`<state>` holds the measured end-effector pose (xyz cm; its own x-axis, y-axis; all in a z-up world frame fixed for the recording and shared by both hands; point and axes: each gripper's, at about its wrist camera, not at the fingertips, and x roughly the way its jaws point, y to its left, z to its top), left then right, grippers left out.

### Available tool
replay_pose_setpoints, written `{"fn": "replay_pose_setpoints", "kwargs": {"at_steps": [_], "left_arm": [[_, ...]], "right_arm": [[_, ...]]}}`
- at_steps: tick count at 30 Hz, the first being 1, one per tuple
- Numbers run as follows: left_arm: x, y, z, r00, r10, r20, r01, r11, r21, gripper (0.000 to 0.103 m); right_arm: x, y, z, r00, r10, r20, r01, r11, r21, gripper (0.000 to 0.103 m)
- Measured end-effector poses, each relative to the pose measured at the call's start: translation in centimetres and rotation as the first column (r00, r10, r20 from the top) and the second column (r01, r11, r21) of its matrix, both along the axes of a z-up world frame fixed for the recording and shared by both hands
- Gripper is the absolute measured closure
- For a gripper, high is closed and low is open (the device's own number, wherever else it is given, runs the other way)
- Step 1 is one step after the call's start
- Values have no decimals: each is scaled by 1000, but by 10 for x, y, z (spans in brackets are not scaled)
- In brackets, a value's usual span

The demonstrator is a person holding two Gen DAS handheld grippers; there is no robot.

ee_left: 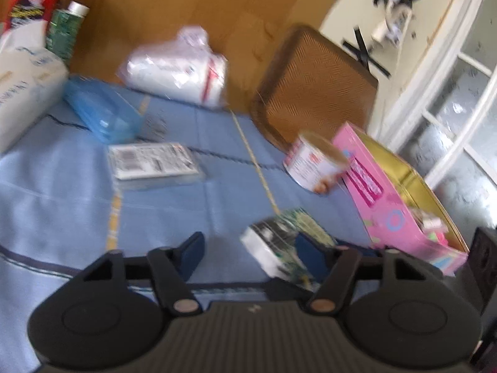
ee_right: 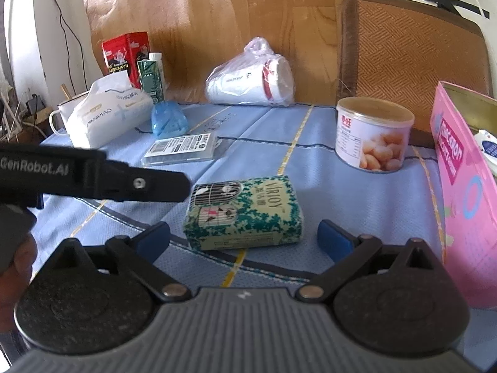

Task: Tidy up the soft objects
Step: 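Lower the green soap box into the pink tin and open the right gripper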

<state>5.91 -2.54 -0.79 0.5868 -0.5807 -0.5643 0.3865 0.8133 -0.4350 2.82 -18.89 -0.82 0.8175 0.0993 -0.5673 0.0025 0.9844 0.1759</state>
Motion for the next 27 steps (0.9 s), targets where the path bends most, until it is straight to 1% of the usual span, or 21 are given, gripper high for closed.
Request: {"fn": "replay_pose_setpoints", "kwargs": {"at_steps": [1,2,3,4,5,7,10,13,15,18,19,20,21,22,23,24,25,26,27], "left_arm": [[2,-8,-2,999,-27,-25,27,1000,15,49],[-1,-15,-1,1000,-24,-3,24,999,41,55],[-3,-21,0,999,-39,0,39,998,59,59],[-4,-25,1,999,-49,-7,49,997,51,62],[-7,-28,5,999,-46,2,46,998,45,63],[-15,-34,16,998,-60,36,58,997,42,63],[-23,-53,37,991,-107,80,105,994,30,63],[-31,-89,57,973,-177,147,172,984,47,63],[-35,-120,68,957,-227,178,218,973,69,63],[-32,-170,77,930,-304,208,289,952,98,61],[-31,-186,79,922,-327,209,312,945,104,58],[-30,-200,77,916,-345,205,329,938,110,48],[-30,-212,75,913,-351,206,331,935,126,43],[-31,-222,73,913,-344,219,316,936,154,38],[-35,-227,71,913,-336,231,299,937,181,38],[-38,-228,69,913,-332,238,289,937,197,38],[-41,-224,68,911,-332,245,290,937,194,37],[-45,-215,68,906,-332,262,293,940,175,34],[-48,-206,69,905,-323,278,285,944,168,33]], "right_arm": [[1,1,0,1000,4,0,-4,1000,-5,11],[1,2,0,1000,8,7,-8,1000,-13,23],[0,4,0,1000,7,18,-6,999,-31,28],[-1,5,0,1000,14,25,-13,999,-35,28],[-4,6,1,999,14,40,-12,999,-47,29],[-17,4,4,994,-13,106,19,998,-54,29],[-40,-6,10,977,-65,201,76,996,-49,29],[-64,-27,22,948,-142,285,166,984,-61,28],[-75,-46,29,928,-196,318,228,971,-68,28],[-93,-82,35,897,-288,336,324,944,-55,28],[-99,-95,37,885,-322,337,358,933,-48,27],[-102,-108,38,873,-356,332,391,920,-41,26],[-102,-117,37,867,-384,318,416,909,-37,25],[-99,-130,34,865,-412,287,440,897,-39,16],[-95,-139,30,865,-437,248,461,886,-46,13],[-93,-148,25,853,-475,216,494,869,-41,13],[-97,-154,22,841,-501,204,514,857,-18,13],[-103,-160,20,834,-512,206,519,855,24,12],[-108,-161,19,832,-508,223,514,857,36,12]]}}
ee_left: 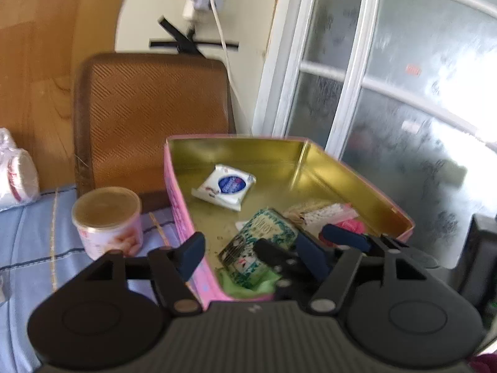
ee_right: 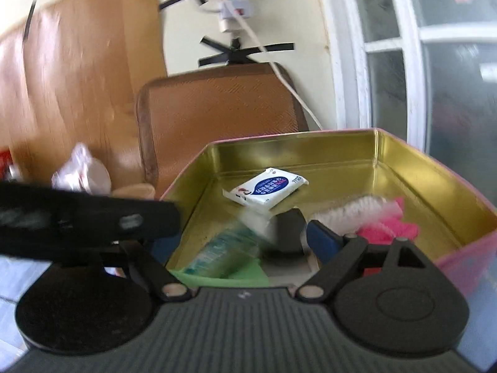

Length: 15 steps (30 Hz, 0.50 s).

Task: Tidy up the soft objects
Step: 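Lower the green soap box into the pink tin and open the right gripper, then move the right gripper to the clear barcode pack and close on it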

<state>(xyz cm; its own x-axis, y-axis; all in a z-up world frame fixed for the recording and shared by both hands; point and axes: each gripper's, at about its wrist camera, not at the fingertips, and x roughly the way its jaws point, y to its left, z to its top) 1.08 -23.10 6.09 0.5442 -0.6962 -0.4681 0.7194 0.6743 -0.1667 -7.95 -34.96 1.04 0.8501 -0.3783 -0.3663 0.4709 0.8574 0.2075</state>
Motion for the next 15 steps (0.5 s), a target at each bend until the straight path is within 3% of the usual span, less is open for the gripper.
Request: {"fn": "replay_pose_setpoints", "kwargs": {"at_steps": [3,7,10,13,15], "left_arm": [[-5,37,4,996,69,47,-68,998,-17,31],[0,114,-6,974,224,19,-223,973,-54,31],[10,179,-27,912,409,-17,-409,912,-36,31],[14,229,-49,813,583,16,-583,812,36,31],[13,256,-59,765,643,15,-643,765,36,31]], "right_arm": [[-4,12,0,999,0,45,2,999,-43,12],[3,36,13,986,110,122,-101,992,-76,14],[19,70,23,957,266,114,-254,961,-106,14],[56,108,21,902,430,38,-426,901,-83,14],[89,132,16,858,513,-32,-514,858,-26,14]]}}
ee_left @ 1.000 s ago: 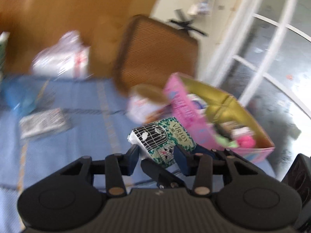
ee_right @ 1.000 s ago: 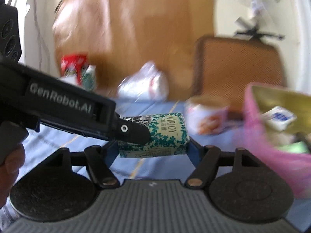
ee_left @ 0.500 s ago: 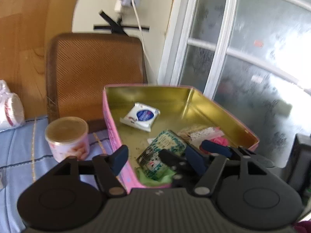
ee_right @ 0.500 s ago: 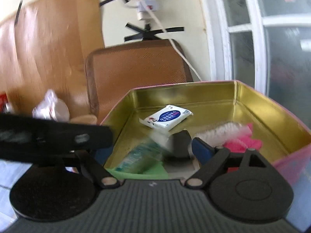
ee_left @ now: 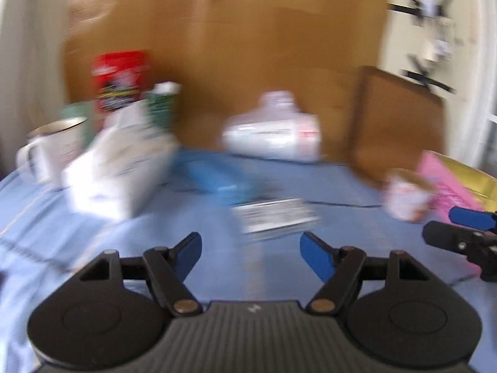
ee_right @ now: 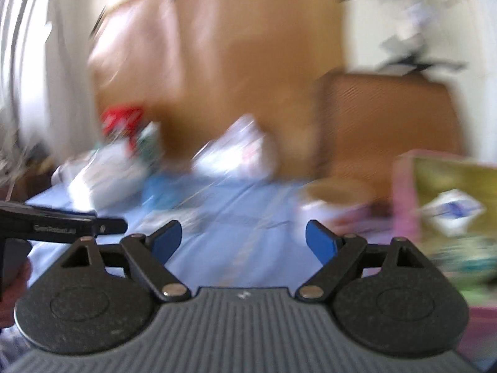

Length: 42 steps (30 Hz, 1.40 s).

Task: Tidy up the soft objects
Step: 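Move the right gripper to the clear barcode pack and close on it, then lift the clear pack with the right gripper toward the left gripper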

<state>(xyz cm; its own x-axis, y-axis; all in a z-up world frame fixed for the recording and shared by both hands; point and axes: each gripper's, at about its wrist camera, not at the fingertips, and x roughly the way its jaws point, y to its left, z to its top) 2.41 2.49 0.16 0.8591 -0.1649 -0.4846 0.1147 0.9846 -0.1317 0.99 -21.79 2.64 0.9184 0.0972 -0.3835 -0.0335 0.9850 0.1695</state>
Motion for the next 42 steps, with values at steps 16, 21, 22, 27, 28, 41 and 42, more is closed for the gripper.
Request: {"fn": "replay_pose_setpoints", "kwargs": {"at_steps": [16,21,22,27,28,41,42], "left_arm": [[3,42,-18,997,75,3,-73,981,-179,31],[4,41,-19,998,68,-2,-68,983,-169,29],[4,40,-18,998,66,-2,-65,985,-159,28],[8,31,-19,999,40,-19,-41,993,-108,26],[9,29,-19,999,28,-25,-31,994,-101,25],[2,-8,-19,991,-116,-60,117,993,13,20],[0,-12,-19,990,-128,-62,128,992,3,20]], "right_arm": [[148,93,-33,955,78,-285,-92,995,-34,5],[134,89,-33,960,80,-267,-99,993,-57,12],[128,87,-32,961,81,-264,-100,993,-58,12],[93,75,-34,957,134,-259,-149,988,-39,12],[84,73,-35,955,145,-258,-160,987,-36,12],[-38,40,-42,947,235,-218,-252,966,-55,11],[-43,37,-44,947,238,-217,-256,965,-59,11]]}}
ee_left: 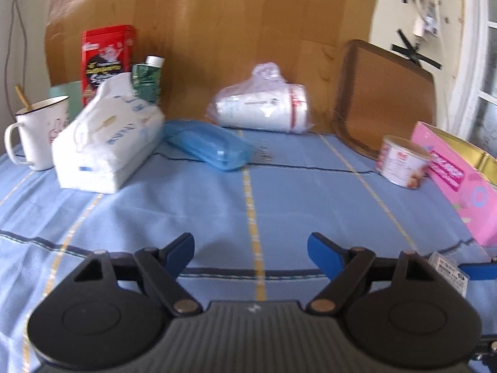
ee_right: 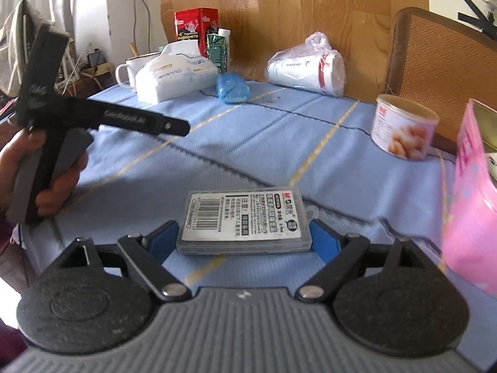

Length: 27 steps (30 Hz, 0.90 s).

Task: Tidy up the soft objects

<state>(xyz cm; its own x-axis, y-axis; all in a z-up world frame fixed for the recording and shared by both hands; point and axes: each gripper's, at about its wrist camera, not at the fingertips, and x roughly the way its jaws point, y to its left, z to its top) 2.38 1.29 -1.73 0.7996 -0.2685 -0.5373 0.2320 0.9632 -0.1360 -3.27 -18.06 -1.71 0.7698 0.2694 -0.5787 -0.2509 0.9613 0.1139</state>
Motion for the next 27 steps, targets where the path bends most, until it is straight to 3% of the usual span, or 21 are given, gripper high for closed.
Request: {"fn": "replay_pose_setpoints", "kwargs": {"at_steps": [4,7,13,18,21,23,25,27], "left_arm": [[-5,-14,1,995,-86,-50,79,989,-127,20],[-9,-32,4,984,-163,-69,149,974,-173,21],[-15,-75,13,945,-315,-92,294,937,-190,25],[-11,-110,13,915,-382,-129,363,920,-148,33],[-14,-123,9,891,-425,-161,405,903,-144,47],[-23,-129,8,897,-419,-139,411,908,-87,49],[-28,-133,8,892,-432,-132,427,902,-69,50],[-31,-134,9,904,-408,-128,404,913,-51,51]], "right_arm": [[-14,-13,-2,998,-64,28,66,996,-56,8],[-17,-30,-2,987,-159,32,162,983,-88,8],[-31,-47,-1,979,-202,14,202,979,20,8],[-32,-35,-5,981,-188,47,187,982,22,10],[-29,-34,-4,980,-189,67,188,982,21,13],[-23,-30,-7,981,-185,66,185,983,5,28],[-19,-25,-13,980,-183,72,184,983,2,31],[-17,-16,-11,982,-169,88,172,985,-22,33]]}}
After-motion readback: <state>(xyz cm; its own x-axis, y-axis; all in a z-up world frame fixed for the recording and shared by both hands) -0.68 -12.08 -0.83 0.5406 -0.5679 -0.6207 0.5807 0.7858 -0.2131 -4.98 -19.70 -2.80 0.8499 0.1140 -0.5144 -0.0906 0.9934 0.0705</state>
